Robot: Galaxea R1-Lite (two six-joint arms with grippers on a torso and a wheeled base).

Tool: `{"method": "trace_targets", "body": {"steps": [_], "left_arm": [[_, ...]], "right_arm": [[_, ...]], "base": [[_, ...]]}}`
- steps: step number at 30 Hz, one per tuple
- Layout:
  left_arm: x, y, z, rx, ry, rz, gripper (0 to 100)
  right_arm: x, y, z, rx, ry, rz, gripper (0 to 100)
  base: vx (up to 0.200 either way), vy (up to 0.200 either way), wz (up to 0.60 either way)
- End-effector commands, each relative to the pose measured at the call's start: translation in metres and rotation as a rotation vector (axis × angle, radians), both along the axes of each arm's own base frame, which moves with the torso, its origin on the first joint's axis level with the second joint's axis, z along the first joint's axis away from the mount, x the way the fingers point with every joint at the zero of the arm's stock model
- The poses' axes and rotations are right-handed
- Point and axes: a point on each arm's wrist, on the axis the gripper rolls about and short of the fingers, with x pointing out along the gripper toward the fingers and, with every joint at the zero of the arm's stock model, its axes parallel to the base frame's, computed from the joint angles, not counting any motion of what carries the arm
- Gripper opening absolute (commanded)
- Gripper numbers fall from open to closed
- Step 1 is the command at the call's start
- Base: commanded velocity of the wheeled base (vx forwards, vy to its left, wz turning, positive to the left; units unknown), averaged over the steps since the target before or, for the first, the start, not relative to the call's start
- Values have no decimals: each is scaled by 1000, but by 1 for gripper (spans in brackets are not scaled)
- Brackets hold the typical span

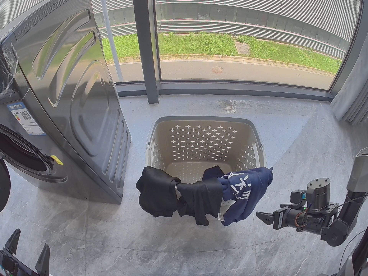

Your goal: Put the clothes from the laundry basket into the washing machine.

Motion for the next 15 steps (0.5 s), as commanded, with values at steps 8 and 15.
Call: {"method": "trace_targets", "body": {"steps": [8, 15], "left_arm": [[0, 0, -5, -1, 4, 0, 100], [0, 0, -5, -1, 4, 0, 100]], "right_arm": [[34, 22, -22, 9, -22, 27, 100], [51, 29, -14, 48, -77, 16, 100]], "base": [[0, 0, 0], [0, 0, 0]]}}
